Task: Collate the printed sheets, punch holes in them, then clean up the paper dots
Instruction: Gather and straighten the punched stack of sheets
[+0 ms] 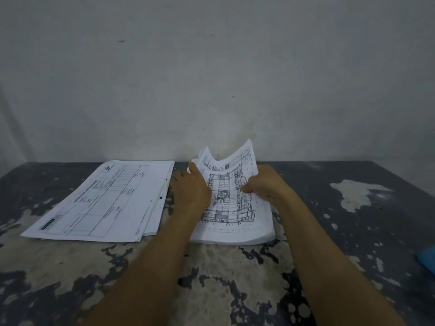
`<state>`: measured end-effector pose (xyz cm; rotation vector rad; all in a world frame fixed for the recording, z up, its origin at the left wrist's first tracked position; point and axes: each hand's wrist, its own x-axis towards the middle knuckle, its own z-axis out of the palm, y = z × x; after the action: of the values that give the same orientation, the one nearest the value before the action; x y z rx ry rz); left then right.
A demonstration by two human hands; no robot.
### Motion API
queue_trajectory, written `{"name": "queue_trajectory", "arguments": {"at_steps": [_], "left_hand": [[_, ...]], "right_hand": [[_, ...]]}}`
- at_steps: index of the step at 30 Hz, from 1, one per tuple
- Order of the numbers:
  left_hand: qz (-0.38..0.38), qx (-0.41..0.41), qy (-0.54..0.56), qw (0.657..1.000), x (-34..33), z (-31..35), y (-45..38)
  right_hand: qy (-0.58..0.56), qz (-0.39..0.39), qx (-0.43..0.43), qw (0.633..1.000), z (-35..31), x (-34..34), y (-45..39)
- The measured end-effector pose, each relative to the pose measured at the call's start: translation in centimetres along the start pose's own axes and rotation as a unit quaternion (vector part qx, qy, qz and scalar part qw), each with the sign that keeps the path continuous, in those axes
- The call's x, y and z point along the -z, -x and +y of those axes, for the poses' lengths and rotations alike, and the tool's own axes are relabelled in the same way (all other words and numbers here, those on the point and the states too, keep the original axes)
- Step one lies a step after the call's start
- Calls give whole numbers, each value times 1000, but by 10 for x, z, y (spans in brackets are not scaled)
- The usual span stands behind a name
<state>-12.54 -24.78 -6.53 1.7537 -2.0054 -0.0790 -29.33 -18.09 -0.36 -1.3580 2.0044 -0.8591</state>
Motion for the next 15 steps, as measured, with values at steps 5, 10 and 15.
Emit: {"name": "queue_trajectory", "arguments": {"at_steps": [5, 10, 15], "left_hand": [[-61, 29, 9, 998, 5, 12, -5], [-99, 47, 10, 994, 16, 16, -16], [-118, 28, 48, 991, 21, 16, -22]], "right_hand": [[52, -14, 5, 999, -6, 2, -2], [58, -16, 7, 998, -4, 6, 0], [31, -6, -10, 999, -1, 8, 0]]}}
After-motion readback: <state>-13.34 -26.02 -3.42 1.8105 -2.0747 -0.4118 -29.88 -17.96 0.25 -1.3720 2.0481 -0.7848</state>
